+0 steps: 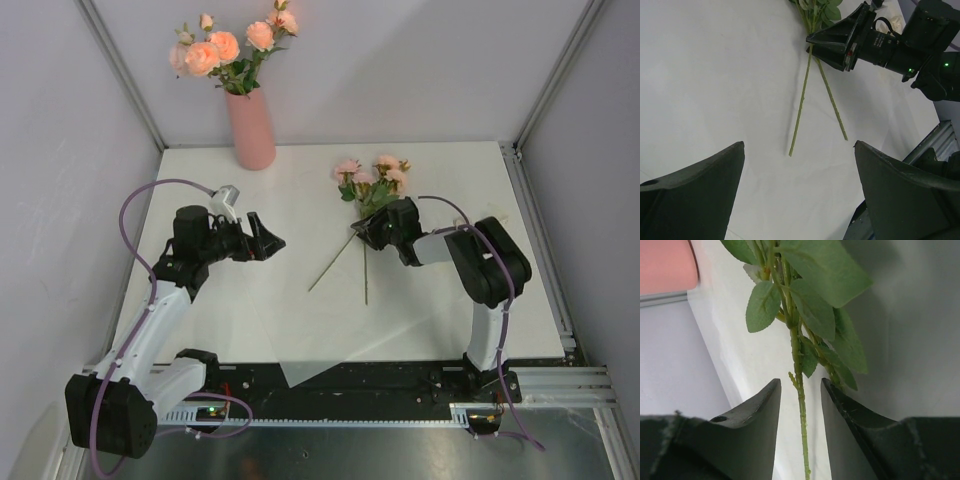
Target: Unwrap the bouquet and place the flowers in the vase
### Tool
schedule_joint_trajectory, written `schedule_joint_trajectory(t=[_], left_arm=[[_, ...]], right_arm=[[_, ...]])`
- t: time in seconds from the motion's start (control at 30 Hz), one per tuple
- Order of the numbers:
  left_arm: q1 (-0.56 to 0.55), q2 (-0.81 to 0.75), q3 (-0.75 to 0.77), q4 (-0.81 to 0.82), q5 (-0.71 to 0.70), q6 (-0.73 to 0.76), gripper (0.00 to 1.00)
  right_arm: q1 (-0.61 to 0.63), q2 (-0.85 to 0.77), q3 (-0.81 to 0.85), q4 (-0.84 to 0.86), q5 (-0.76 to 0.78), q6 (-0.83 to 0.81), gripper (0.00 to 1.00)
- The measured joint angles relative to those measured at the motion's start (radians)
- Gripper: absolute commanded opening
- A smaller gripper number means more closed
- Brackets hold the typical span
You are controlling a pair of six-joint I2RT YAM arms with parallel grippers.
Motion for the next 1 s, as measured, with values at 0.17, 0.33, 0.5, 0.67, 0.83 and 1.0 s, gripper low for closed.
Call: schedule_joint_trajectory(t=[0.17, 0.33, 0.5, 0.67, 0.83, 1.0], left_arm=[[0.000, -0.001, 0.000, 0.000, 0.000, 0.001, 0.95], [-0.001, -0.010, 0.000, 0.000, 0.000, 0.006, 0.95], [-0.001, -0.014, 0.000, 0.000, 0.003, 0.008, 0.96], [-0.001, -0.015, 0.000, 0.000, 0.007, 0.009, 0.97], [-0.001, -0.015, 0.000, 0.000, 0.008, 0.009, 0.97], [-0.001, -0.015, 0.006, -0.002, 0.024, 0.007, 0.95]], right_arm=[[0.000, 0.041, 0.003, 0.056, -0.006, 0.023, 0.28], [-0.003, 0.042, 0.006, 0.071, -0.008, 0.022, 0.08], [-0.003, 0.023, 0.008, 0.060, -0.002, 0.002, 0.00], [0.006, -0.062, 0.008, 0.024, 0.005, -0.038, 0.00], [0.018, -0.180, 0.008, -0.008, 0.024, -0.093, 0.00], [0.032, -0.283, 0.007, -0.041, 0.047, -0.166, 0.00]])
